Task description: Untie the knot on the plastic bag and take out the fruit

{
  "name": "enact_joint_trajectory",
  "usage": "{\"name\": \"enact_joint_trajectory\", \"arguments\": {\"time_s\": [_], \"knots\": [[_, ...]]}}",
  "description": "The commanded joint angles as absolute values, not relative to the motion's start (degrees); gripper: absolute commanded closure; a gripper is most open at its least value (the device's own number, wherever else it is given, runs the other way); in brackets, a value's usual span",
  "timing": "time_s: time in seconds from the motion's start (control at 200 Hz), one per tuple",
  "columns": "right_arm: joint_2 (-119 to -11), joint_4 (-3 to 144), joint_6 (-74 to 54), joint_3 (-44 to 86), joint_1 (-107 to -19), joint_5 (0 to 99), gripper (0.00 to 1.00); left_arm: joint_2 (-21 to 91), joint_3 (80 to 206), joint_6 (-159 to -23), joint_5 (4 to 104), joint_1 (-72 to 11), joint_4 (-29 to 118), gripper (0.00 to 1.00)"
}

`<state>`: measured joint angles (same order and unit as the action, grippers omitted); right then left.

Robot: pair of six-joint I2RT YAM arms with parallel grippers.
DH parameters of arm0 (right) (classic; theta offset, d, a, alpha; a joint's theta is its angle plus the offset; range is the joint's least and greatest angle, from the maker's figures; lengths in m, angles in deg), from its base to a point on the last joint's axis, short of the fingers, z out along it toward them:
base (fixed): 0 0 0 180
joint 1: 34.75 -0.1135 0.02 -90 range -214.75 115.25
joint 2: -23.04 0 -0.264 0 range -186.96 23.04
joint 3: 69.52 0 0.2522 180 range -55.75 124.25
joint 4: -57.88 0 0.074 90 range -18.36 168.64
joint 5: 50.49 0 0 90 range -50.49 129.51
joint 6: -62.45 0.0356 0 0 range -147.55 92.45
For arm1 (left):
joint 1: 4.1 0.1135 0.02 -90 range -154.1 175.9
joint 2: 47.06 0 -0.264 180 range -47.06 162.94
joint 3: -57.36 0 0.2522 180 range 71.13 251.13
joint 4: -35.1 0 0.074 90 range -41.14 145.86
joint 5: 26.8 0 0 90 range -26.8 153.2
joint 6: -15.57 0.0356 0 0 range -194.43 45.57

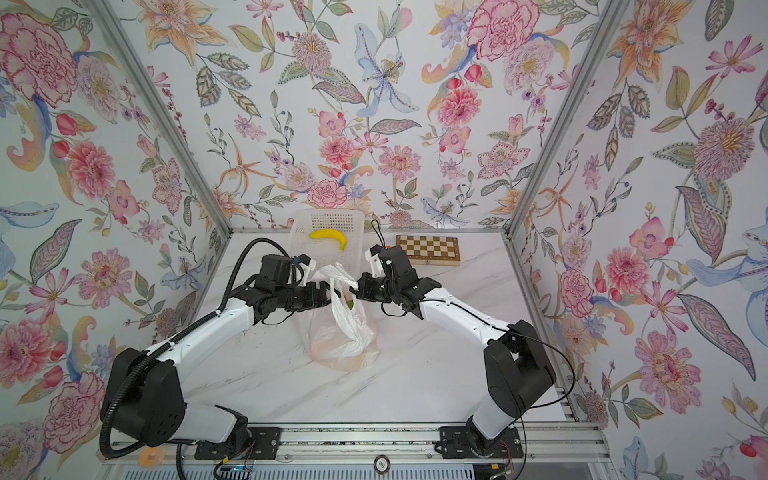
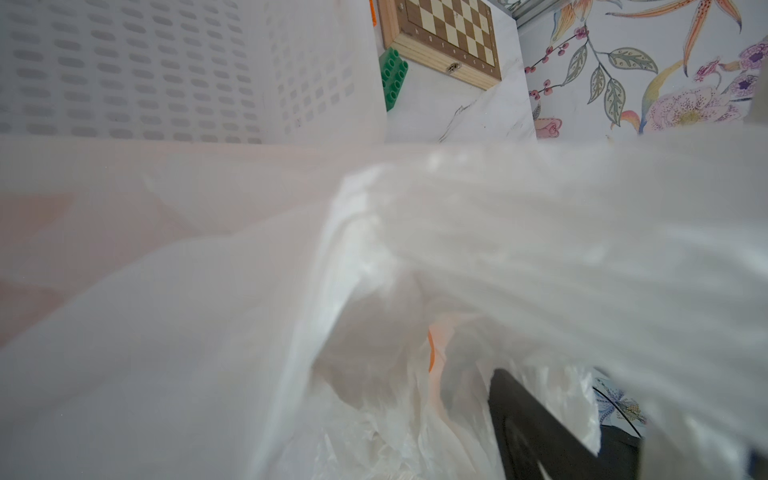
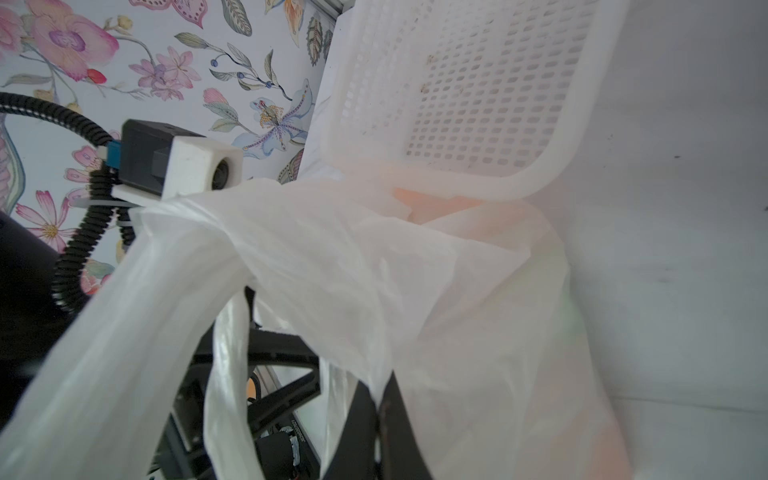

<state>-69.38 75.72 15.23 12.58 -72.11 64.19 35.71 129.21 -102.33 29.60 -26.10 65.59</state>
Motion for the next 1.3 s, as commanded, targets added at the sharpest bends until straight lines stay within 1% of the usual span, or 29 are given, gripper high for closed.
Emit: {"name": "enact_joint_trajectory", "arguments": {"time_s": [0.0, 0.12, 0.195, 0.225, 0.35, 0.405, 0.435, 0.47, 0.59, 0.66, 0.705, 0.73, 0.791, 0.821, 0.851, 0.891, 0.971, 1.096, 1.186, 1.226, 1.296], "knots": [[-66.73, 68.69, 21.13, 10.07, -69.92, 63.16, 1.00, 35.42, 131.07, -100.58, 30.84, -26.84, 65.24, 0.15], [-65.48, 64.83, 25.08, 7.20, -67.01, 62.97, 1.00, 34.25, 130.98, -99.60, 30.60, -26.78, 66.16, 0.19], [-64.92, 64.52, 26.17, 6.02, -66.57, 62.47, 1.00, 32.35, 130.57, -98.79, 31.45, -26.78, 67.76, 0.25], [-64.72, 64.60, 26.37, 5.73, -64.56, 62.45, 1.00, 31.62, 130.26, -98.87, 32.43, -26.83, 68.33, 0.27], [-64.37, 64.76, 26.42, 5.00, -63.78, 62.45, 1.00, 30.21, 130.32, -99.44, 35.51, -26.79, 71.73, 0.38], [-64.40, 64.66, 26.33, 4.92, -63.75, 62.77, 1.00, 30.01, 130.14, -99.59, 35.83, -26.79, 71.89, 0.44], [-64.49, 64.76, 26.33, 5.05, -63.75, 63.01, 1.00, 30.10, 130.11, -99.73, 35.70, -26.78, 71.89, 0.51], [-64.66, 64.96, 26.38, 5.19, -63.75, 63.17, 1.00, 30.24, 130.18, -99.79, 35.39, -26.78, 71.92, 0.56], [-64.93, 64.96, 26.42, 5.48, -63.84, 63.19, 1.00, 31.52, 130.89, -100.16, 36.01, -26.81, 73.21, 0.68], [-65.11, 64.88, 26.41, 5.60, -63.99, 63.24, 1.00, 32.90, 131.98, -100.51, 37.13, -26.99, 74.54, 0.69], [-65.08, 64.88, 26.40, 5.76, -64.09, 63.30, 1.00, 33.72, 132.36, -101.07, 37.34, -27.11, 74.10, 0.67], [-65.03, 64.94, 26.35, 5.77, -64.17, 63.32, 1.00, 34.06, 132.52, -101.37, 37.42, -27.20, 73.63, 0.63], [-65.02, 65.13, 26.37, 5.77, -64.28, 63.54, 1.00, 34.76, 132.47, -102.16, 37.24, -27.46, 71.79, 0.49], [-64.81, 65.30, 26.41, 5.66, -64.35, 63.50, 1.00, 35.21, 132.60, -102.52, 37.21, -27.57, 71.00, 0.44], [-64.70, 65.31, 26.44, 5.54, -64.37, 63.39, 1.00, 35.73, 132.73, -102.94, 37.28, -27.71, 70.21, 0.41], [-64.44, 65.27, 26.74, 5.25, -64.44, 63.22, 1.00, 36.52, 132.95, -103.51, 37.17, -27.83, 69.22, 0.41], [-64.09, 65.04, 27.15, 4.98, -64.62, 63.03, 1.00, 38.30, 133.54, -104.80, 37.12, -28.16, 67.57, 0.42], [-64.04, 65.20, 27.29, 5.06, -65.62, 62.54, 1.00, 41.16, 134.26, -106.87, 36.63, -28.79, 64.56, 0.48], [-63.92, 65.71, 27.19, 5.07, -65.86, 62.22, 1.00, 42.07, 135.67, -107.21, 37.44, -29.23, 65.38, 0.56], [-63.70, 65.92, 27.29, 4.98, -65.85, 61.89, 1.00, 44.05, 136.11, -107.29, 38.15, -29.24, 66.22, 0.62], [-63.15, 65.97, 27.29, 4.62, -65.82, 61.17, 1.00, 44.20, 136.43, -107.39, 40.46, -29.24, 68.13, 0.70]]}}
